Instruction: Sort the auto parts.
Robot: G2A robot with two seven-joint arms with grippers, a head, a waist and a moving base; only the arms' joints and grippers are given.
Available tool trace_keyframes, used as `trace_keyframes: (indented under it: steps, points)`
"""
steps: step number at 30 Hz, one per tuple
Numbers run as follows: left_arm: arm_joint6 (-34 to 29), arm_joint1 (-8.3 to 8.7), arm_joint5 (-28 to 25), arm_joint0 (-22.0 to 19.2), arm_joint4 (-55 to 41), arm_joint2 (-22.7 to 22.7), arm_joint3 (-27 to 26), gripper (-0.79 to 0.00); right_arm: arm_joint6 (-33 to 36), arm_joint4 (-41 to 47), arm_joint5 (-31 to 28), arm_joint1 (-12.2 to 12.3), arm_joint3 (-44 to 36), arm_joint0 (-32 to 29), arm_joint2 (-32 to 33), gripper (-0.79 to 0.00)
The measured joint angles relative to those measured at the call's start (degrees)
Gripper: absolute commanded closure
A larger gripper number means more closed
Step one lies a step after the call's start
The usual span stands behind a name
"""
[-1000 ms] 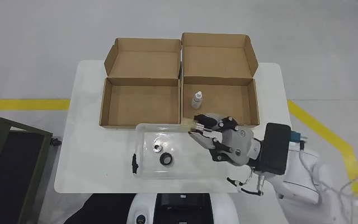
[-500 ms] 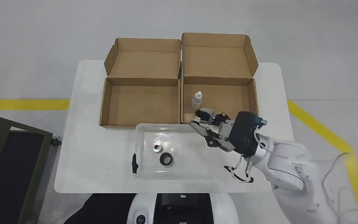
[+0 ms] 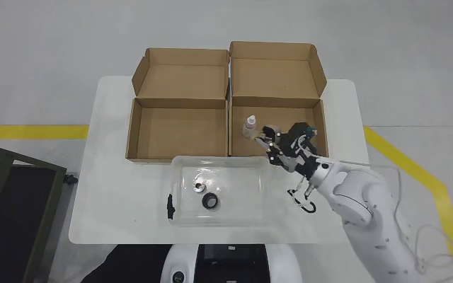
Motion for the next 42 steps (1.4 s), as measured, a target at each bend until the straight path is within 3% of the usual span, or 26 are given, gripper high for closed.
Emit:
trace_keyframes:
  steps: [7,16,25,42]
  points:
    - [0.0,0.0,0.0,0.0,0.0,0.0,0.0,-0.785,7.38,-1.35,1.48,-0.07,4.41,3.9,-1.87,0.0]
    - [0.0,0.0,0.0,0.0,0.0,0.0,0.0,-0.785,11.24,-4.12,6.76,-1.01,13.29,10.87,-6.24,0.0]
    - [0.0,0.0,0.0,0.0,0.0,0.0,0.0,-0.785,17.24,-6.18,8.33,-1.81,18.71,16.18,-10.24,0.0]
    - [0.0,0.0,0.0,0.0,0.0,0.0,0.0,-0.785,18.43,-5.46,8.75,-3.36,29.89,22.52,-14.67,0.0]
